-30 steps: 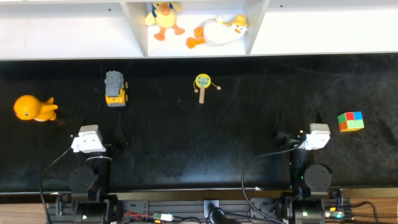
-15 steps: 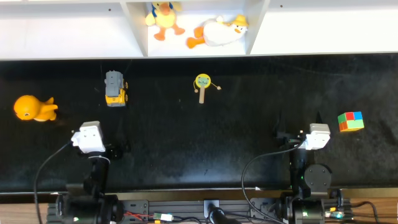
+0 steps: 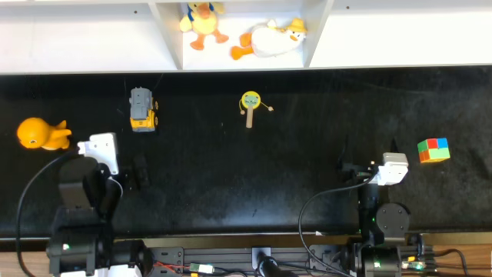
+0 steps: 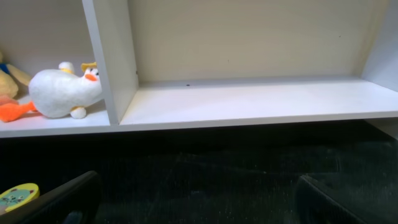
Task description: Store Toys
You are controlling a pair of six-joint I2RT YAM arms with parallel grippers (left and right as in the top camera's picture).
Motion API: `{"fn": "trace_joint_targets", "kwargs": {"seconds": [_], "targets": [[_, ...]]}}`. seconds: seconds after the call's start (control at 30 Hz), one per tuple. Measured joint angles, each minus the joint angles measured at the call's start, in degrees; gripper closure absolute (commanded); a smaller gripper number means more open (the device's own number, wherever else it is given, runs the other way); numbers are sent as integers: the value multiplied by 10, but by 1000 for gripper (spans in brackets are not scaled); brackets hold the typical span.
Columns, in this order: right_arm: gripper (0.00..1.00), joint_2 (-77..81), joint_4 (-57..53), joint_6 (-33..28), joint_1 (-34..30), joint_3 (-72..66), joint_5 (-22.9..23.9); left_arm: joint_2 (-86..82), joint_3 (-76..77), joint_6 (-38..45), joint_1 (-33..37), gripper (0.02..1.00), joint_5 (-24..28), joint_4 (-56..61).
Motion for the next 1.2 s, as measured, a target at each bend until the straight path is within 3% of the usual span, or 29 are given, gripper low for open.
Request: {"fn": "trace_joint_targets", "kwargs": {"seconds": [0.23,0.5,0.63,1.0,1.2], "targets": [[5,0,0,0,0,0,0,10,40,56,59,25,61,-41],[5,0,0,0,0,0,0,34,52,128,228,23,151,-40],[5,0,0,0,0,0,0,65,52,148,278,23,190,-15],[5,0,0,0,0,0,0,179,52,193,305,23,221,68],[5,0,0,0,0,0,0,189,52,249,354,23,230,87]]}}
